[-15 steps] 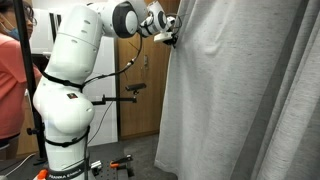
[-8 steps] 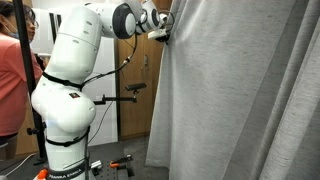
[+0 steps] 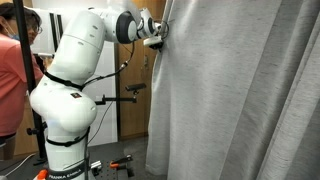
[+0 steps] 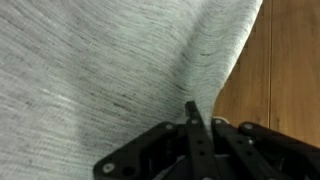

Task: Slide the curtain to the left

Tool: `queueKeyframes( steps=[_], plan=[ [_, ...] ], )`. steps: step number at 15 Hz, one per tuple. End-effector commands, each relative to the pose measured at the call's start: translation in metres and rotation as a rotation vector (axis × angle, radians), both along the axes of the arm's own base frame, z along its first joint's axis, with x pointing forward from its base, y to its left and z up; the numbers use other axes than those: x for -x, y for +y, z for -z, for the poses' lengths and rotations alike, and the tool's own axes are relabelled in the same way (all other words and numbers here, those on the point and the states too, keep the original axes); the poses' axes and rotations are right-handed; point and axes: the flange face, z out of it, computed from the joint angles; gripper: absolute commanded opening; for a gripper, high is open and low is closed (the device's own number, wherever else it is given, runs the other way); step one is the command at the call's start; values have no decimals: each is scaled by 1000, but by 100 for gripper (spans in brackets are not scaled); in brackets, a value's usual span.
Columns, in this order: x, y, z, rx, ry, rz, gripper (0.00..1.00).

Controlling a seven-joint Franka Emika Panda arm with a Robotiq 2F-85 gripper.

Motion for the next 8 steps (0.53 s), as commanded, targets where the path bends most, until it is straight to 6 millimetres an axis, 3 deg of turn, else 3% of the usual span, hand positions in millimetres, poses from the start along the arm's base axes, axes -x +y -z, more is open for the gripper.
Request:
queueKeyframes(
  steps=[1, 8],
  plan=[
    [11, 37, 58, 76, 90, -101, 1],
    [10, 40, 58, 172, 35, -157, 1]
  ],
)
